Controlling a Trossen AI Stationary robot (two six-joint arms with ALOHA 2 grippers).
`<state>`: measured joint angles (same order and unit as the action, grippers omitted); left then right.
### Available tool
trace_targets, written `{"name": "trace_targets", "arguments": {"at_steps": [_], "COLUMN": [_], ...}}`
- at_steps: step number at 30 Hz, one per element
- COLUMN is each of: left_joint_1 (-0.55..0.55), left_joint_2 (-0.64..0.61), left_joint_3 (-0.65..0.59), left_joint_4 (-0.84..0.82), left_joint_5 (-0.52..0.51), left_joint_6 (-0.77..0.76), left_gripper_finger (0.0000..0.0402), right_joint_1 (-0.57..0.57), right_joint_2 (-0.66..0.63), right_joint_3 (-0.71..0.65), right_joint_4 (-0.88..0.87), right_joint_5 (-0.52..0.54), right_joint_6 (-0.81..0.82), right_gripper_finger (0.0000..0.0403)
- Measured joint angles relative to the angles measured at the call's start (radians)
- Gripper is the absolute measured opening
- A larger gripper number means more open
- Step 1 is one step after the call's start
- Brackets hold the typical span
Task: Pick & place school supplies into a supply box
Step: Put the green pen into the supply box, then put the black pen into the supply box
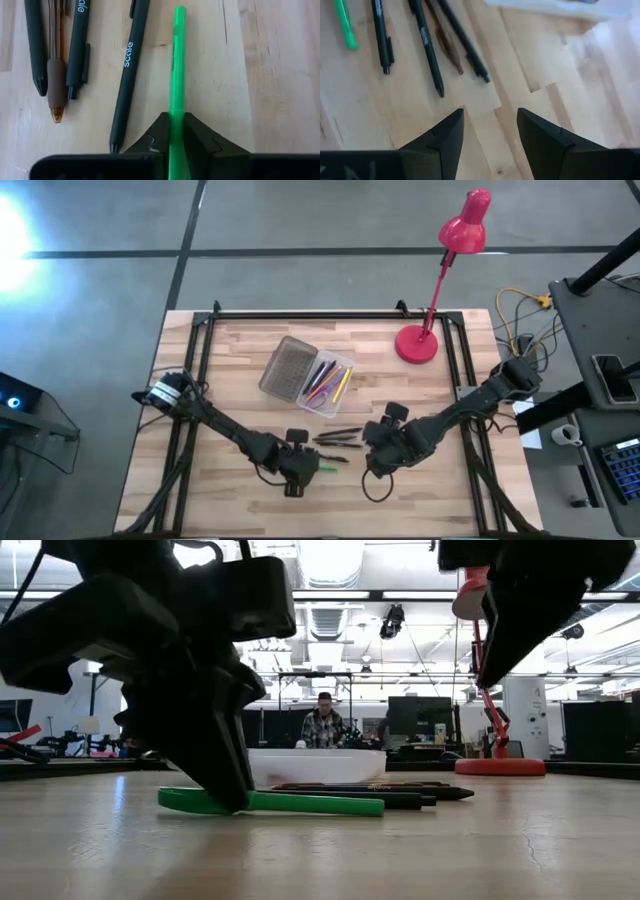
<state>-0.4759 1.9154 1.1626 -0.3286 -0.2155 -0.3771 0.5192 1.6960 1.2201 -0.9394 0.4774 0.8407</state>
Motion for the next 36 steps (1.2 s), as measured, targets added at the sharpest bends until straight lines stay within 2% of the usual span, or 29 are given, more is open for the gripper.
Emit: {"name": "trace_targets", "arguments": {"at_steps": [5,9,12,14,19,22,24,28,31,34,36], "left_joint_1": [0.016,0.071,0.145,0.205,0.406,0.520,0.570,0.596,0.588,0.547,0.509], "left_joint_2": [-0.070,-0.194,-0.277,-0.337,-0.383,-0.367,-0.353,-0.328,-0.348,-0.369,-0.395], "left_joint_3": [-0.007,-0.019,-0.062,-0.097,-0.218,-0.267,-0.282,-0.298,-0.281,-0.254,-0.239], "left_joint_4": [-0.006,0.010,0.016,0.078,0.291,0.421,0.441,0.405,0.418,0.415,0.408], "left_joint_5": [0.043,0.003,-0.084,-0.134,-0.125,-0.054,-0.011,0.001,0.001,0.034,0.100], "left_joint_6": [-0.130,-0.355,-0.547,-0.622,-0.711,-0.757,-0.763,-0.751,-0.669,-0.549,-0.435], "left_gripper_finger": [0.0018,0.0018,0.0016,0.0016,0.0015,0.0005,0.0000,0.0000,0.0000,0.0000,0.0000], "right_joint_1": [0.017,0.016,0.018,0.018,0.016,0.017,0.017,0.017,0.017,0.017,0.009], "right_joint_2": [-0.058,-0.106,-0.141,-0.166,-0.207,-0.215,-0.216,-0.210,-0.210,-0.208,-0.208], "right_joint_3": [-0.001,-0.014,-0.035,-0.059,-0.115,-0.135,-0.139,-0.139,-0.137,-0.145,-0.157], "right_joint_4": [-0.039,-0.129,-0.191,-0.201,-0.189,-0.179,-0.174,-0.173,-0.158,-0.084,0.023], "right_joint_5": [0.034,0.056,0.080,0.091,0.112,0.116,0.116,0.117,0.121,0.101,0.028], "right_joint_6": [0.107,0.308,0.527,0.633,0.772,0.783,0.783,0.782,0.741,0.548,0.365], "right_gripper_finger": [0.0176,0.0176,0.0176,0.0176,0.0176,0.0176,0.0176,0.0176,0.0176,0.0176,0.0176]}}
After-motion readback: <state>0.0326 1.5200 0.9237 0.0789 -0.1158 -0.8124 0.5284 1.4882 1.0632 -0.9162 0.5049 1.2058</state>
